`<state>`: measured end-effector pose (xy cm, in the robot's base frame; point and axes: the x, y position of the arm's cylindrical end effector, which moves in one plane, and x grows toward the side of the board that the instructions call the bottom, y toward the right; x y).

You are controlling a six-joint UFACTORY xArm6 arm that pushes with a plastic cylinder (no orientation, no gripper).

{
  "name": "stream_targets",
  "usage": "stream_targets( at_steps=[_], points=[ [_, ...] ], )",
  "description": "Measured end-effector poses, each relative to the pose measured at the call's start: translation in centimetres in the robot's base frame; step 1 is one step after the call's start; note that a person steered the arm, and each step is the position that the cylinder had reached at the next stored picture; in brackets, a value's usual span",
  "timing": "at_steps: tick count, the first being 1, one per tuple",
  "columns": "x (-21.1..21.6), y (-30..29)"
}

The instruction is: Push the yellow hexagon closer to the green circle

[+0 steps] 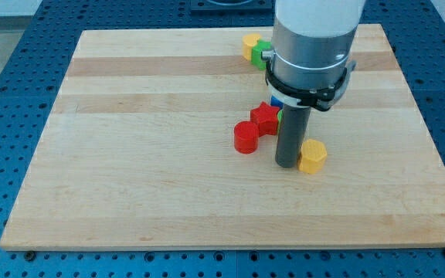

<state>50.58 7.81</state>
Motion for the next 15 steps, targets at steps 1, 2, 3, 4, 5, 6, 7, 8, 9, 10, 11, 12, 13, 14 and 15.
stream_targets(
  at_steps=[1,2,3,4,5,6,7,8,9,10,11,12,13,14,15],
  points=[
    [0.4,0.9],
    [1.4,1.9],
    [3.1,2.5],
    [4.3,4.1],
    [4.3,6.0],
    [4.0,6.4],
    [3.3,6.4],
    [2.4,6.4],
    [1.4,6.4],
    [0.5,6.4],
    [0.3,6.4],
    [0.3,6.4],
    [0.0,6.4],
    [-0.5,6.4],
    [-0.5,6.4]
  ],
)
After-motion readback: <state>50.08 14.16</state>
